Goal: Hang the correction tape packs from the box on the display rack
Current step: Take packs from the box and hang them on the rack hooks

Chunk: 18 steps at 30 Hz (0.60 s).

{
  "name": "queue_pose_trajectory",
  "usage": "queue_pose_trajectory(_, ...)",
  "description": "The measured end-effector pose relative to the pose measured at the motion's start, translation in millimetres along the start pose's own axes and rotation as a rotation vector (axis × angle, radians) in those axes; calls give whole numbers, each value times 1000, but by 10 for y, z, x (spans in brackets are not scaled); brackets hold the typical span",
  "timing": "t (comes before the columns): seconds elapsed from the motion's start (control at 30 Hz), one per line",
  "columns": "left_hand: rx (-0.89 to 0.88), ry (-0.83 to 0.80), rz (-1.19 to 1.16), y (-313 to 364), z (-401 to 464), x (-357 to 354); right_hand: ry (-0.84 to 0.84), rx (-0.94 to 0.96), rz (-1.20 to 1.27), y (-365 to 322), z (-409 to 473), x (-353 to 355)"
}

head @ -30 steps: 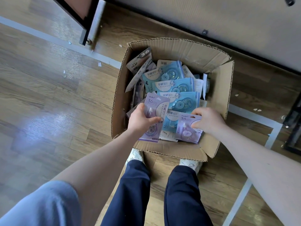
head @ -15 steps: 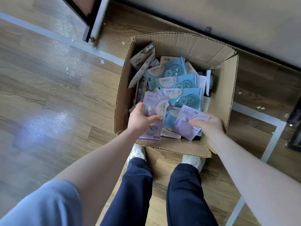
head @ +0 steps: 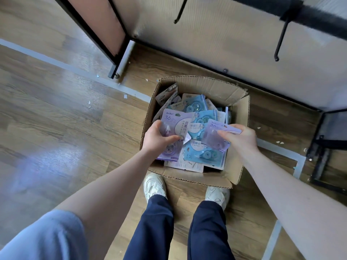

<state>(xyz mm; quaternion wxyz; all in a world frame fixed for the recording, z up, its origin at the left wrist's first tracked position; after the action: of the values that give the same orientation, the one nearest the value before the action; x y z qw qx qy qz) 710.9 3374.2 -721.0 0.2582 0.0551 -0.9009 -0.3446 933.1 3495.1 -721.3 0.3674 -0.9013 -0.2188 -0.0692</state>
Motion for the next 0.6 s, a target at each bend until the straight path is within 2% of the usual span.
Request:
queue_pose_trajectory(0.23,-63,67,-92,709,-287,413,52,123,46,-889,-512,215)
queue_pose_trajectory(0.6,-297,98,-295,2079,-955,1138,47,332,140,-2336,-1514,598)
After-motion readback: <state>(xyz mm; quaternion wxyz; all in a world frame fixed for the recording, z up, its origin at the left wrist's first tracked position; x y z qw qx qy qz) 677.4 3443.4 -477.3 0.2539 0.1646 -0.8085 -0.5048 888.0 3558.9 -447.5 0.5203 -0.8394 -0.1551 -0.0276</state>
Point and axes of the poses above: each hand's wrist, its own z-axis towards the middle knuckle, its own x-axis out of the back of the hand, y = z × x, the point moved 5 cm from there along z, towards the middle knuckle, and after that the axes turned 1 degree about -x, right-handed, at the moved point
